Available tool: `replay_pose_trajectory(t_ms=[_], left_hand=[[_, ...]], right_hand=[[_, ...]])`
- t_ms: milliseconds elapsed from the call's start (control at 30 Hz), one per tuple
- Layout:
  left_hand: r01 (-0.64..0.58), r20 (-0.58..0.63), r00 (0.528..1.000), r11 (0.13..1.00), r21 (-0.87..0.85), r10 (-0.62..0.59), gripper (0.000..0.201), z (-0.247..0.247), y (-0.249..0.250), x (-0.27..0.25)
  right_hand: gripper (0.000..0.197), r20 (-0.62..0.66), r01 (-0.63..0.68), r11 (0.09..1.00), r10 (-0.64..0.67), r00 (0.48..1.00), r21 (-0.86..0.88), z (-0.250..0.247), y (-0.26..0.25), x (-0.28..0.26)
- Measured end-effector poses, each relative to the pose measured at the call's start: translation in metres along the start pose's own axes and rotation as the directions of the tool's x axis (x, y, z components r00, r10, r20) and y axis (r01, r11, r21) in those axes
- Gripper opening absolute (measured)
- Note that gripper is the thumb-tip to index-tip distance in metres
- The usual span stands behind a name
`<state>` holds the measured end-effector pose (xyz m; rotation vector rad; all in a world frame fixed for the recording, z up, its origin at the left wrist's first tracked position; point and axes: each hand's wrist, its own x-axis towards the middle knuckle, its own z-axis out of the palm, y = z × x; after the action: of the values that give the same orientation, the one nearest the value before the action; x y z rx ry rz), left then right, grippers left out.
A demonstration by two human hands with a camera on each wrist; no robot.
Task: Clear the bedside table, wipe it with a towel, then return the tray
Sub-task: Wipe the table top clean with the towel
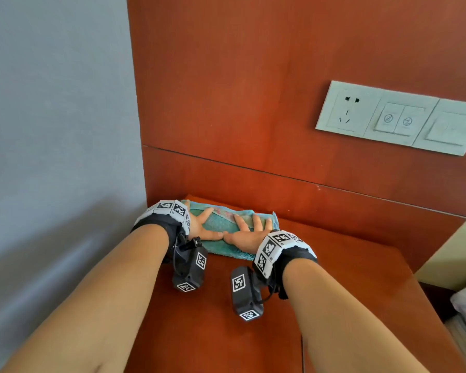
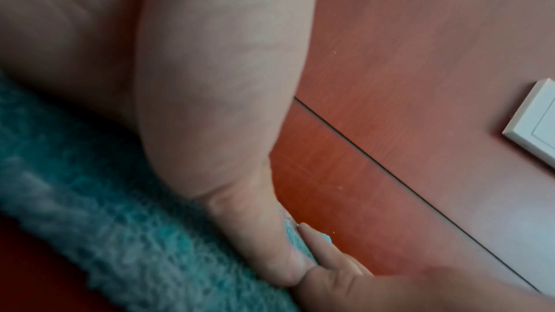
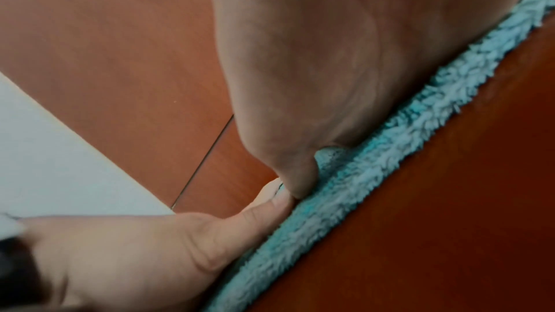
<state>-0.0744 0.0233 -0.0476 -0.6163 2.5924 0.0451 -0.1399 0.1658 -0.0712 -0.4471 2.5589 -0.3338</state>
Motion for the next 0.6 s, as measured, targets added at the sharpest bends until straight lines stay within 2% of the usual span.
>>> replay_pose_trajectory(t_ms=[233, 433, 600], left_hand=[[-0.049, -0.056, 0.997, 0.999, -0.005, 0.049, 0.088, -0.011, 0.058, 0.008], [-0.153, -0.126, 0.981, 0.986, -0.057, 0.145, 0.088, 0.003, 0.157, -0.002], [-0.199, -0.121, 0.975, 0.975, -0.093, 0.188, 0.088, 0.018, 0.223, -0.025]], right_hand=[[0.072, -0.070, -0.038, 0.999, 0.037, 0.997, -0.009, -0.021, 0.051, 0.011], [0.074, -0.099, -0.141, 0.990, 0.143, 0.985, 0.026, -0.050, 0.152, -0.008], [0.073, -0.099, -0.198, 0.976, 0.206, 0.973, 0.085, -0.061, 0.216, -0.044]])
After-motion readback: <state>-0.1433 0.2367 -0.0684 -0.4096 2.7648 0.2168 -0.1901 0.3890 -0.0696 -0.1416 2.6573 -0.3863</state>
